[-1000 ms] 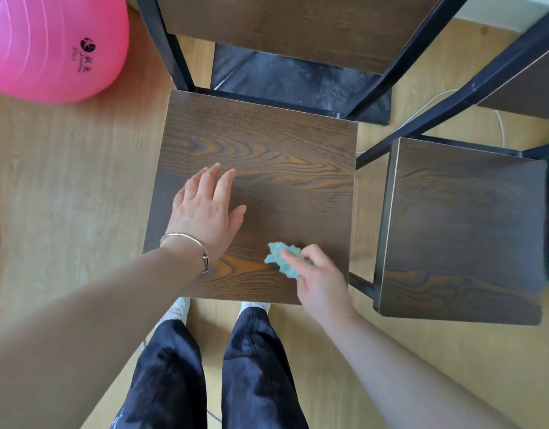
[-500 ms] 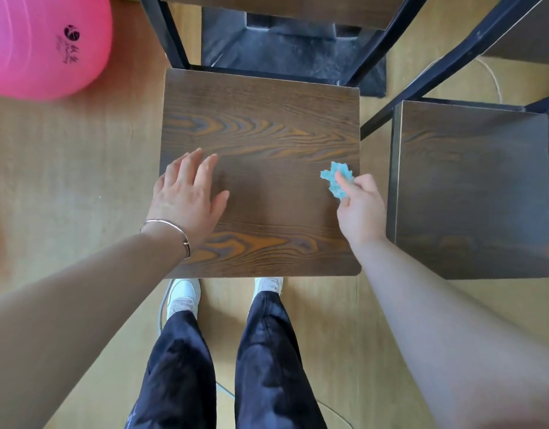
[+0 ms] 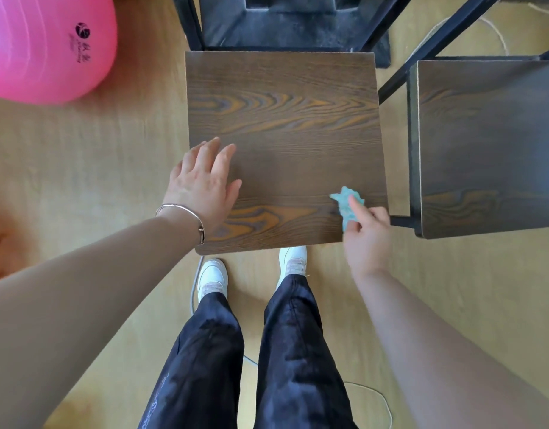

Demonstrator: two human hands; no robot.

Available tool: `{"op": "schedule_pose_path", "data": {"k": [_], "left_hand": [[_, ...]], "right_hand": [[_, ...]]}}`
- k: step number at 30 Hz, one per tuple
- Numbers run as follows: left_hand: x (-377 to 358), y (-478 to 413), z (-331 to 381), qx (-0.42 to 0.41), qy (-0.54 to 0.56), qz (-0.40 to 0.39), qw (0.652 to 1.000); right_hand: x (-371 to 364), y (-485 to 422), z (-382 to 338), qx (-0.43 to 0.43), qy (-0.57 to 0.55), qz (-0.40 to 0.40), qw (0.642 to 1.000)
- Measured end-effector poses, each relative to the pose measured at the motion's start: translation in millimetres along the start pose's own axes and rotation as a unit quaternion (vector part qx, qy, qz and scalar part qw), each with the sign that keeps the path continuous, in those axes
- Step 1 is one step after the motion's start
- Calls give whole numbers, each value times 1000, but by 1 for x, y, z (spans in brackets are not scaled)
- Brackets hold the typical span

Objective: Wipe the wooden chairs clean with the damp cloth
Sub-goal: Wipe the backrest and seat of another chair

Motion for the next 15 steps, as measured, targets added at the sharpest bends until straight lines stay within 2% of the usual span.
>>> {"op": "schedule_pose_path", "data": {"k": [3,5,12,15], "left_hand": [[3,6,-14,-6,-3,-5,1000],[4,10,-24,-5,-2,-7,1000],[9,23,-65,20,-5,1,1000],[12,31,-78,27,-2,4,1000]], "right_hand": [[-1,1,13,-86,0,34,996],[-16,6,-2,-87,-1,20,996],[-82,54,-105,73,-3,-67,995],[-113,92,-138,117,0,-137,984]]}}
Point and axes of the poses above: each hand's wrist, its own y-axis away from the middle knuckle, its own x-axis out of the back of the hand, z = x × y, the point moved 10 cm from there along -y, towards the middle knuckle, and after that the axes turned 1 degree about z, right-handed, at the moved point
